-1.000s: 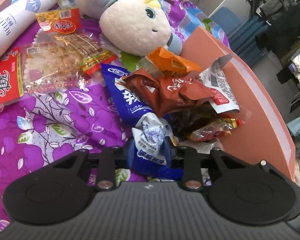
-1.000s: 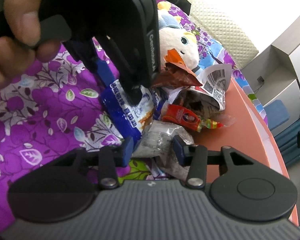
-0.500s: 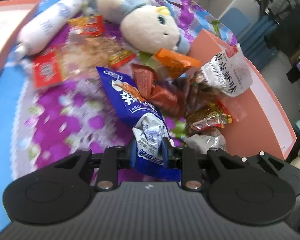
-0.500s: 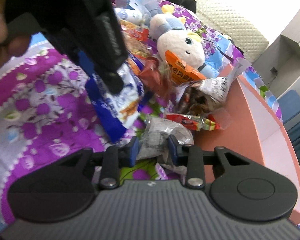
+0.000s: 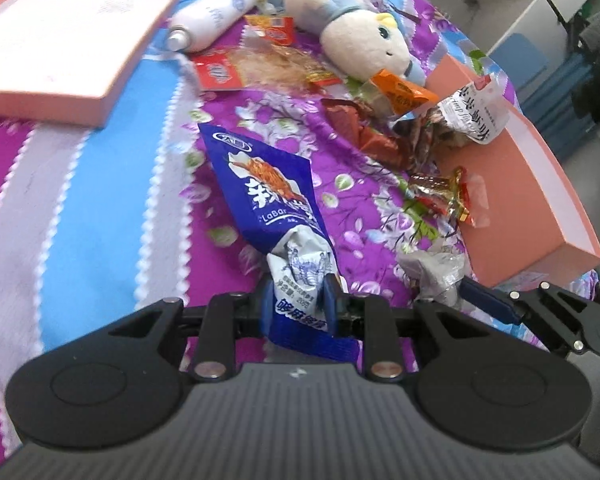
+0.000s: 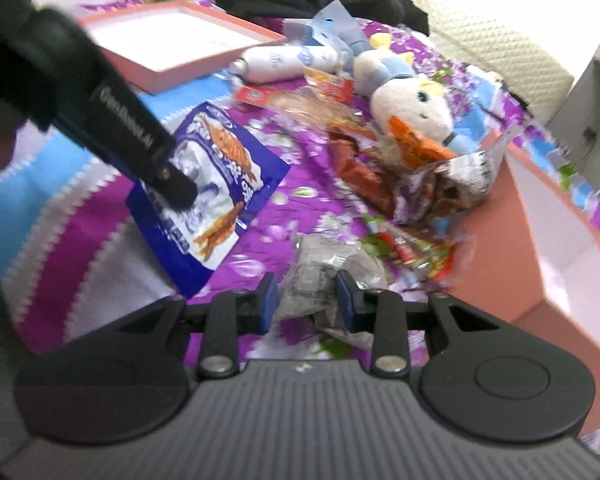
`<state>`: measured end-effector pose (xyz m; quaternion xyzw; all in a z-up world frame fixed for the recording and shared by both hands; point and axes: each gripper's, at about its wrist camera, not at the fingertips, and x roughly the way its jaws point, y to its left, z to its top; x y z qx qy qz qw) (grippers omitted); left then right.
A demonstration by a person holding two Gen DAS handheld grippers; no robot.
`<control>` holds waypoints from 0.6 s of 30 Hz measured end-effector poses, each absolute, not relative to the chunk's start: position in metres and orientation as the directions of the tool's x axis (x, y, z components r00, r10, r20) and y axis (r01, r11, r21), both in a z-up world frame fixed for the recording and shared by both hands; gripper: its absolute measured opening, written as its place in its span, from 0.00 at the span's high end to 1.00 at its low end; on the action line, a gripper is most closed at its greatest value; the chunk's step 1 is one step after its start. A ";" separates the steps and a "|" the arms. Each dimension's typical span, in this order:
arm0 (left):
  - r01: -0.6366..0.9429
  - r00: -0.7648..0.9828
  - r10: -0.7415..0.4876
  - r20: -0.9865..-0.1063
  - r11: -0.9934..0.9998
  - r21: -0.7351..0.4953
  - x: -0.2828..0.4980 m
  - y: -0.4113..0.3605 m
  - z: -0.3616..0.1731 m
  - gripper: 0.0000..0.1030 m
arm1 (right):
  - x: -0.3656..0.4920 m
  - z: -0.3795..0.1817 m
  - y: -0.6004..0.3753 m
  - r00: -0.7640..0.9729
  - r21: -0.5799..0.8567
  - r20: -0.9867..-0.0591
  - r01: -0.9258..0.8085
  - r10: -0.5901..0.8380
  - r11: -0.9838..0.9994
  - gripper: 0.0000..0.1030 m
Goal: Organize snacks
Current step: 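Lift the blue bag with the left tool while the right tool grasps the clear bag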
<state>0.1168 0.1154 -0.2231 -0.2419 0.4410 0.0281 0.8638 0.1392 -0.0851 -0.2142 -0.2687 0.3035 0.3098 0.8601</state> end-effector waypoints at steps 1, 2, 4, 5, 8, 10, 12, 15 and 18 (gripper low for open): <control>-0.271 0.609 -0.159 -0.777 0.879 -0.392 0.112 0.116 -0.223 0.71 | 0.139 -0.215 -0.086 0.615 -0.253 -0.690 -0.698 0.380 0.670 0.66; -0.283 0.606 -0.153 -0.780 0.876 -0.391 0.109 0.116 -0.223 0.69 | 0.139 -0.216 -0.087 0.611 -0.238 -0.693 -0.696 0.384 0.678 0.63; -0.307 0.600 -0.134 -0.789 0.872 -0.382 0.103 0.117 -0.223 0.61 | 0.135 -0.217 -0.090 0.607 -0.207 -0.687 -0.690 0.400 0.693 0.65; -0.314 0.594 -0.125 -0.794 0.873 -0.373 0.104 0.117 -0.224 0.54 | 0.134 -0.216 -0.092 0.600 -0.184 -0.685 -0.691 0.413 0.699 0.65; -0.319 0.593 -0.106 -0.798 0.879 -0.354 0.098 0.114 -0.222 0.33 | 0.132 -0.213 -0.099 0.586 -0.118 -0.681 -0.679 0.439 0.724 0.39; -0.313 0.601 -0.120 -0.790 0.874 -0.371 0.095 0.113 -0.221 0.30 | 0.128 -0.210 -0.105 0.606 -0.115 -0.662 -0.663 0.441 0.740 0.24; -0.304 0.604 -0.126 -0.787 0.876 -0.374 0.095 0.111 -0.221 0.28 | 0.130 -0.209 -0.110 0.619 -0.101 -0.651 -0.645 0.440 0.758 0.19; -0.299 0.603 -0.131 -0.787 0.877 -0.376 0.100 0.110 -0.223 0.27 | 0.143 -0.210 -0.118 0.604 -0.038 -0.667 -0.613 0.437 0.789 0.19; -0.287 0.605 -0.117 -0.788 0.890 -0.353 0.106 0.107 -0.222 0.27 | 0.155 -0.211 -0.124 0.592 0.033 -0.666 -0.584 0.454 0.811 0.19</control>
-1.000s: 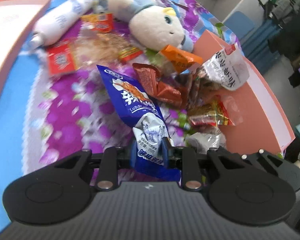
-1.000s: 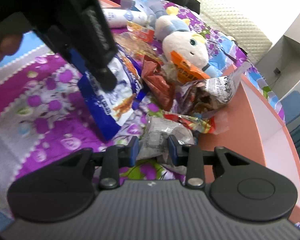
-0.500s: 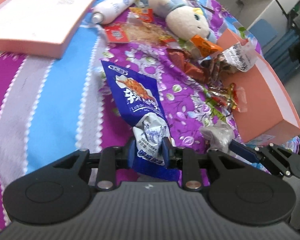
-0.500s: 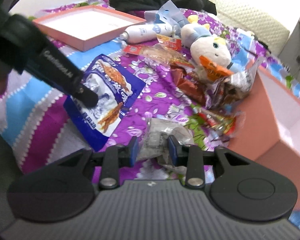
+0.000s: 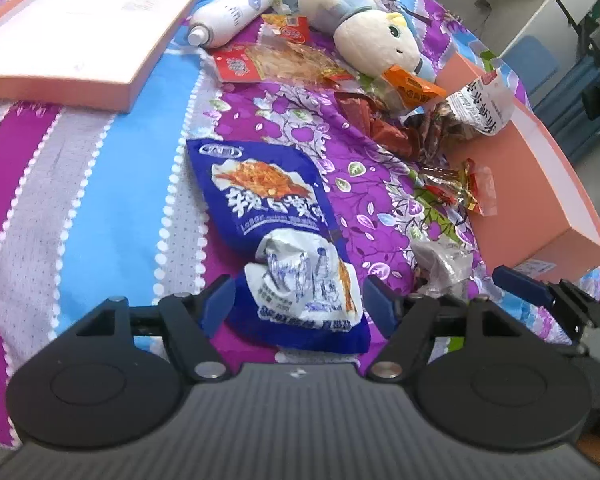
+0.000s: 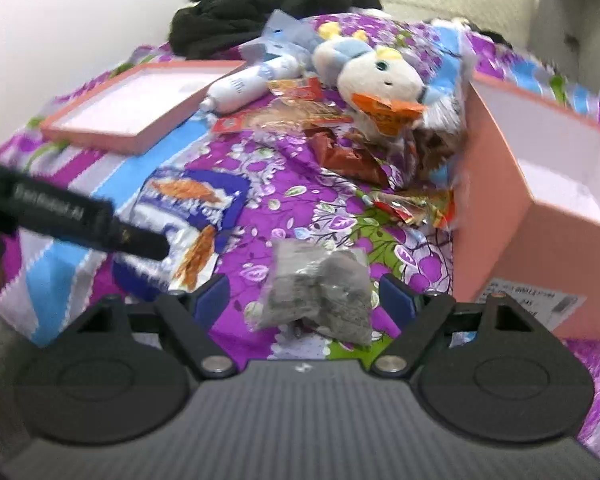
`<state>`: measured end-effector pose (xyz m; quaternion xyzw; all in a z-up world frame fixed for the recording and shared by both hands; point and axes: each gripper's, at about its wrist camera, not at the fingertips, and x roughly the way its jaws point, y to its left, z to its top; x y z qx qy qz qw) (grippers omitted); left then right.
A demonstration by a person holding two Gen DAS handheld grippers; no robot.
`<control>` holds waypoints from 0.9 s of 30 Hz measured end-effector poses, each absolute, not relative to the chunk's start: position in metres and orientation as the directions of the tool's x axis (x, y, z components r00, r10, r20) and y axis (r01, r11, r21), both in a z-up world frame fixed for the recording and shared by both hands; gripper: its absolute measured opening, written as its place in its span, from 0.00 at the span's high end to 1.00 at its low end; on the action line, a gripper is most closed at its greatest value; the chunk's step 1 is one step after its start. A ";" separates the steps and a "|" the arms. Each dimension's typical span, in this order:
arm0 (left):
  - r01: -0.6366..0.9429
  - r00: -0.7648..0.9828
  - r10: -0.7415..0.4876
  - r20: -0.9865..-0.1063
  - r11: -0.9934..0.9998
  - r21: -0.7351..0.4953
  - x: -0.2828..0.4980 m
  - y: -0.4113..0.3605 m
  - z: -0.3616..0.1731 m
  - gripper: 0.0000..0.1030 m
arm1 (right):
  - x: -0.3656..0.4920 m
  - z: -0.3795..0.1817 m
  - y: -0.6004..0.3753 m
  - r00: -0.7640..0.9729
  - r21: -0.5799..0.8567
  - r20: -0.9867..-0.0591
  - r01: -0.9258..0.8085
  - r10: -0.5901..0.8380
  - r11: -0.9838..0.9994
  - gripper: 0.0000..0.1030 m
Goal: Organize snacks
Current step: 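Lift the blue bag with the left tool while the right tool grasps the clear bag, then carry the blue bag and clear bag over the deep pink box with both tools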
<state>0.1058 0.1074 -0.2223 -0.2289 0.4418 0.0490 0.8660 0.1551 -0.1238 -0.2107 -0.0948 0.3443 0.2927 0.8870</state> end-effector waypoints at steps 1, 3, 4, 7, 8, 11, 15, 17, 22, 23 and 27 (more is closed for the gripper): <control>-0.286 0.603 -0.113 -0.790 0.894 -0.345 0.108 0.107 -0.223 0.27 | 0.159 -0.212 -0.125 0.589 0.051 -0.667 -0.576 0.457 0.816 0.19; -0.279 0.600 -0.113 -0.792 0.899 -0.339 0.112 0.107 -0.225 0.27 | 0.165 -0.215 -0.125 0.580 0.068 -0.674 -0.568 0.458 0.820 0.19; -0.280 0.599 -0.105 -0.794 0.901 -0.331 0.114 0.107 -0.225 0.27 | 0.167 -0.217 -0.124 0.574 0.074 -0.677 -0.569 0.460 0.819 0.19; -0.273 0.598 -0.094 -0.796 0.910 -0.313 0.117 0.104 -0.227 0.27 | 0.173 -0.222 -0.125 0.556 0.109 -0.682 -0.566 0.475 0.817 0.20; -0.271 0.601 -0.092 -0.794 0.911 -0.310 0.118 0.103 -0.228 0.28 | 0.176 -0.223 -0.125 0.550 0.118 -0.684 -0.564 0.479 0.817 0.20; -0.272 0.600 -0.080 -0.796 0.915 -0.298 0.121 0.101 -0.231 0.28 | 0.182 -0.228 -0.124 0.545 0.130 -0.692 -0.551 0.474 0.824 0.20; -0.274 0.595 -0.075 -0.800 0.917 -0.289 0.123 0.101 -0.237 0.29 | 0.188 -0.231 -0.125 0.529 0.159 -0.696 -0.546 0.485 0.823 0.21; -0.274 0.596 -0.073 -0.800 0.918 -0.288 0.125 0.101 -0.238 0.30 | 0.191 -0.234 -0.123 0.519 0.166 -0.704 -0.543 0.485 0.823 0.26; -0.260 0.603 -0.077 -0.794 0.922 -0.287 0.129 0.100 -0.240 0.37 | 0.194 -0.238 -0.121 0.508 0.165 -0.716 -0.543 0.478 0.823 0.27; -0.256 0.605 -0.078 -0.792 0.923 -0.286 0.129 0.099 -0.240 0.39 | 0.194 -0.238 -0.121 0.508 0.160 -0.717 -0.547 0.477 0.822 0.28; -0.255 0.612 -0.088 -0.786 0.918 -0.302 0.129 0.098 -0.238 0.52 | 0.194 -0.234 -0.120 0.507 0.153 -0.722 -0.546 0.470 0.824 0.35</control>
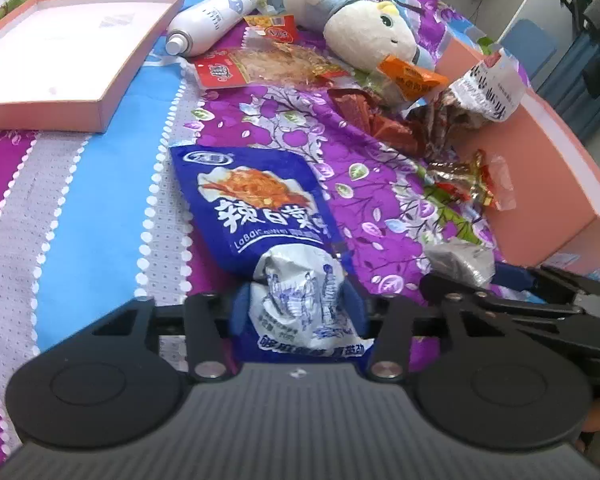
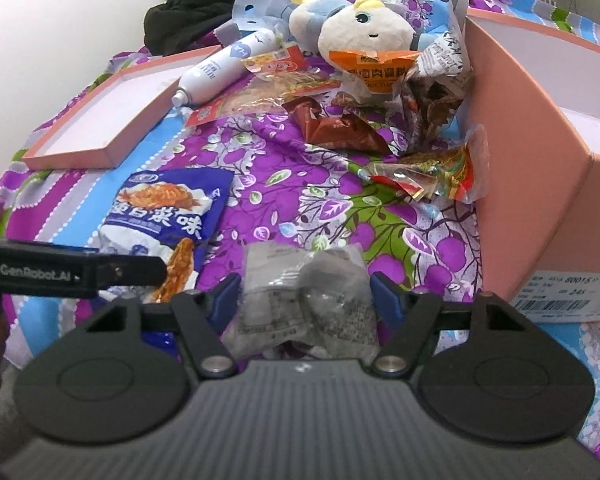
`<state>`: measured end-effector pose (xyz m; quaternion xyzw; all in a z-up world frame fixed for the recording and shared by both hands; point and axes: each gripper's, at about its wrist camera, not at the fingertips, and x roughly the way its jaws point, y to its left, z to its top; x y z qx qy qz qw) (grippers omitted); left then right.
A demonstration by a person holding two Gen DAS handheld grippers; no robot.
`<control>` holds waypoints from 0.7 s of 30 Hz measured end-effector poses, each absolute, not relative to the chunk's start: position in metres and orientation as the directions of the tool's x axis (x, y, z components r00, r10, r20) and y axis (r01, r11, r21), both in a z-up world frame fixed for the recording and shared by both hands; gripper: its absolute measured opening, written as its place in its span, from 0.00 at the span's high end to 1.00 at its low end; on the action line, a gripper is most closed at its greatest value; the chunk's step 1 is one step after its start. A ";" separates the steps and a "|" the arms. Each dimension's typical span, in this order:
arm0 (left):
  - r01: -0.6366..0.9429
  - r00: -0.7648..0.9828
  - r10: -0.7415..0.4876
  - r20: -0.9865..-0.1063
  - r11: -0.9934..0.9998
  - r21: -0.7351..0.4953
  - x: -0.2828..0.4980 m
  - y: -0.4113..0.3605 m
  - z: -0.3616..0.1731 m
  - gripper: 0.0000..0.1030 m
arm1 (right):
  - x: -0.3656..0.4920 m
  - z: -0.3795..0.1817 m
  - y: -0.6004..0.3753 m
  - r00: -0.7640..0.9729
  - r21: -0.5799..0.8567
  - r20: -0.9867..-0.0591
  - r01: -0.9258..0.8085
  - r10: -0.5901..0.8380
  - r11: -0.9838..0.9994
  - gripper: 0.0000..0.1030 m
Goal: Organize snacks
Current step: 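Carry the blue bag and clear bag over the deep pink box with both tools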
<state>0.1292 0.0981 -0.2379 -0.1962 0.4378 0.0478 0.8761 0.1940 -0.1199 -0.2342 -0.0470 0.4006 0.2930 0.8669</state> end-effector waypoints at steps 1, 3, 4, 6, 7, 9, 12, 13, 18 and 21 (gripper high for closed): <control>-0.259 0.613 -0.090 -0.785 0.916 -0.307 0.129 0.098 -0.237 0.53 | 0.194 -0.233 -0.120 0.505 0.156 -0.723 -0.545 0.471 0.824 0.37; -0.260 0.617 -0.094 -0.782 0.913 -0.315 0.126 0.097 -0.233 0.57 | 0.193 -0.229 -0.122 0.509 0.157 -0.721 -0.541 0.470 0.826 0.38; -0.258 0.620 -0.096 -0.779 0.912 -0.318 0.125 0.096 -0.231 0.57 | 0.191 -0.227 -0.123 0.512 0.156 -0.719 -0.539 0.469 0.828 0.38; -0.248 0.628 -0.102 -0.772 0.914 -0.322 0.121 0.094 -0.226 0.60 | 0.188 -0.221 -0.126 0.522 0.154 -0.711 -0.538 0.471 0.829 0.39; -0.246 0.630 -0.101 -0.770 0.915 -0.321 0.119 0.093 -0.223 0.60 | 0.186 -0.218 -0.127 0.527 0.153 -0.708 -0.537 0.471 0.830 0.39; -0.246 0.636 -0.097 -0.766 0.915 -0.320 0.115 0.091 -0.214 0.61 | 0.182 -0.211 -0.130 0.536 0.153 -0.700 -0.532 0.471 0.833 0.39; -0.241 0.653 -0.094 -0.752 0.915 -0.324 0.106 0.088 -0.201 0.61 | 0.174 -0.196 -0.136 0.560 0.156 -0.678 -0.524 0.476 0.838 0.39; -0.242 0.656 -0.090 -0.749 0.915 -0.322 0.104 0.087 -0.196 0.62 | 0.170 -0.190 -0.139 0.568 0.157 -0.669 -0.521 0.479 0.839 0.40; -0.238 0.677 -0.094 -0.730 0.911 -0.337 0.088 0.080 -0.175 0.62 | 0.154 -0.165 -0.152 0.606 0.154 -0.636 -0.506 0.477 0.848 0.40; -0.230 0.688 -0.099 -0.719 0.910 -0.346 0.080 0.075 -0.162 0.63 | 0.146 -0.147 -0.164 0.633 0.155 -0.613 -0.489 0.472 0.858 0.40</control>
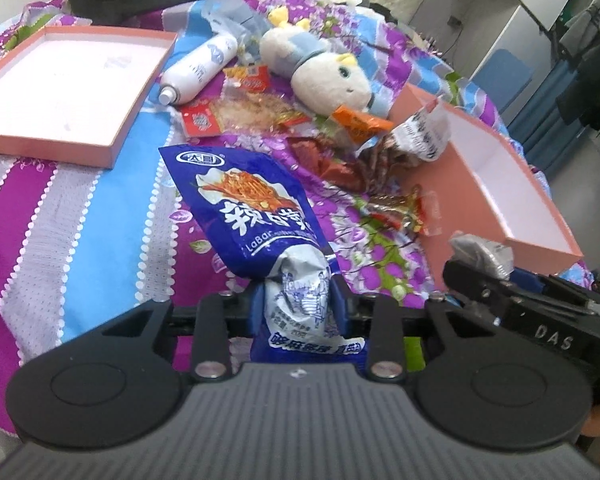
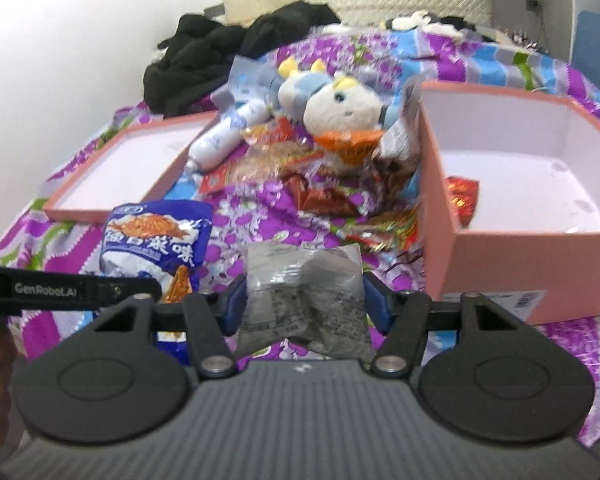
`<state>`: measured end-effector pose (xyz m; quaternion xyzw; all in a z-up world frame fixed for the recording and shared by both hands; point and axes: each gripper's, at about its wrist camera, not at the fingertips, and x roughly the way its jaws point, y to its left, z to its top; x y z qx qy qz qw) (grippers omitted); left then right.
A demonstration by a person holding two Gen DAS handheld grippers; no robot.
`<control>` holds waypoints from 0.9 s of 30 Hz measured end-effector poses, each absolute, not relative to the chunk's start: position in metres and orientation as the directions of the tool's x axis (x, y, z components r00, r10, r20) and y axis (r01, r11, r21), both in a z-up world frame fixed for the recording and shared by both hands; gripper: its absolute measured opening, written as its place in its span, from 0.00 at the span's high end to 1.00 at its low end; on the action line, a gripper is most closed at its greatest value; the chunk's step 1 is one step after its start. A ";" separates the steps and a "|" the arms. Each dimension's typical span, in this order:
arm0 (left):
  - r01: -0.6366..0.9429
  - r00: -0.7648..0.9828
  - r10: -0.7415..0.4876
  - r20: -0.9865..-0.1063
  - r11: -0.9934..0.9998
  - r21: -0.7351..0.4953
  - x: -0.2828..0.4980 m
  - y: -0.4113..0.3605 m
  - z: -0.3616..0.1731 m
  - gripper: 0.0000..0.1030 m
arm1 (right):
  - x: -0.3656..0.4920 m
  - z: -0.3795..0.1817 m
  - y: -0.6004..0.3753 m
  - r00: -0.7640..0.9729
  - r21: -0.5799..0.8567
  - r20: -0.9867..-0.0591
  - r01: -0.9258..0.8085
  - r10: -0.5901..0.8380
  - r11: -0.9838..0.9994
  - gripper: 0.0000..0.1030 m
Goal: Organize snacks
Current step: 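Carry the blue bag and clear bag over the deep pink box with both tools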
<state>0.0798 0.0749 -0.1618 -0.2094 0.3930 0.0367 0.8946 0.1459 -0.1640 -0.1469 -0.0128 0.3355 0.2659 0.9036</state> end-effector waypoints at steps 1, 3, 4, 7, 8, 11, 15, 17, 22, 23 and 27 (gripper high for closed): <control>-0.229 0.691 -0.099 -0.716 0.910 -0.345 0.078 0.073 -0.158 0.63 | 0.143 -0.141 -0.168 0.642 0.157 -0.606 -0.483 0.470 0.861 0.40; -0.222 0.699 -0.099 -0.708 0.912 -0.346 0.072 0.068 -0.148 0.63 | 0.139 -0.131 -0.175 0.656 0.156 -0.597 -0.470 0.462 0.869 0.40; -0.219 0.705 -0.098 -0.703 0.912 -0.347 0.070 0.066 -0.142 0.63 | 0.136 -0.126 -0.179 0.665 0.153 -0.590 -0.464 0.458 0.872 0.40; -0.207 0.722 -0.099 -0.684 0.913 -0.351 0.064 0.060 -0.125 0.63 | 0.126 -0.109 -0.192 0.689 0.156 -0.565 -0.449 0.453 0.880 0.40; -0.203 0.728 -0.099 -0.679 0.914 -0.352 0.063 0.057 -0.120 0.63 | 0.123 -0.105 -0.197 0.695 0.161 -0.561 -0.442 0.450 0.883 0.40; -0.181 0.746 -0.108 -0.657 0.917 -0.355 0.061 0.048 -0.102 0.63 | 0.118 -0.093 -0.211 0.716 0.167 -0.544 -0.419 0.438 0.893 0.40; -0.137 0.767 -0.124 -0.629 0.927 -0.349 0.066 0.033 -0.083 0.63 | 0.116 -0.080 -0.230 0.746 0.171 -0.524 -0.382 0.412 0.908 0.40; -0.116 0.773 -0.143 -0.618 0.926 -0.359 0.071 0.026 -0.077 0.63 | 0.117 -0.075 -0.242 0.764 0.166 -0.514 -0.357 0.389 0.919 0.40; -0.054 0.767 -0.199 -0.610 0.927 -0.370 0.103 0.000 -0.071 0.63 | 0.133 -0.072 -0.267 0.800 0.136 -0.510 -0.289 0.317 0.948 0.40; -0.039 0.767 -0.212 -0.606 0.927 -0.373 0.112 -0.006 -0.069 0.63 | 0.138 -0.072 -0.272 0.806 0.129 -0.510 -0.274 0.301 0.953 0.40; 0.030 0.770 -0.255 -0.584 0.930 -0.366 0.149 -0.032 -0.058 0.63 | 0.161 -0.069 -0.295 0.830 0.105 -0.505 -0.216 0.239 0.971 0.40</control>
